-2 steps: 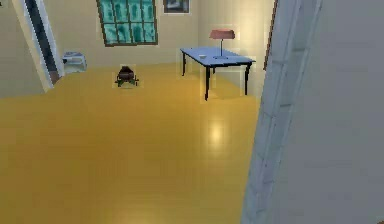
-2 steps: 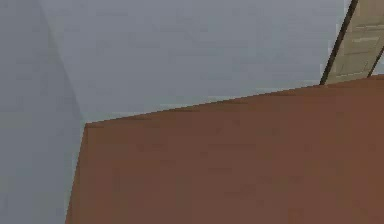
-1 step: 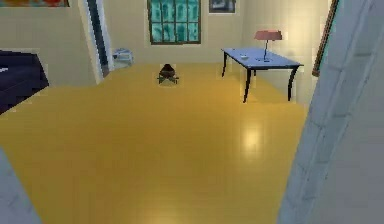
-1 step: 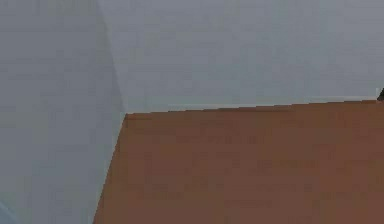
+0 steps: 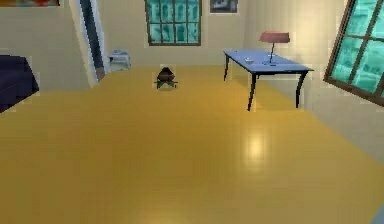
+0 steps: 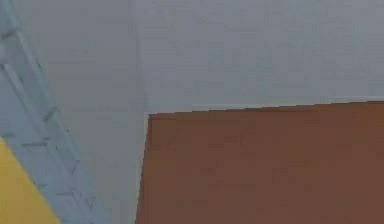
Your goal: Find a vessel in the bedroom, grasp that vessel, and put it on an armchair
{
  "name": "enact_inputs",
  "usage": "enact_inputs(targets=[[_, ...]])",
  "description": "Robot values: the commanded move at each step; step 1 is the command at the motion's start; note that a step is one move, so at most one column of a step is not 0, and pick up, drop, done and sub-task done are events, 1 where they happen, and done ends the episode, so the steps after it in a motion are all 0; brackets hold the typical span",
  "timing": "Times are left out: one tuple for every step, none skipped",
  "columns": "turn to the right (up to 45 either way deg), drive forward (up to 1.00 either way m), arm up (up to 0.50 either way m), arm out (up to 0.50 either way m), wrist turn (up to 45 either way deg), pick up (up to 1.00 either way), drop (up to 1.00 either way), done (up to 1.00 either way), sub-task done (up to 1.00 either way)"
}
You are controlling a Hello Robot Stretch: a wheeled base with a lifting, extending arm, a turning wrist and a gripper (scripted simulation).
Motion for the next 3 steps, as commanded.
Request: enact_inputs(targets=[[-21.0, 0.0, 0.0, 0.0, 0.0, 0.0, 0.0, 0.0, 0.0], [0.0, 1.0, 0.0, 0.0, 0.0, 0.0, 0.0, 0.0, 0.0], [0.0, 1.0, 0.0, 0.0, 0.0, 0.0, 0.0, 0.0, 0.0]])
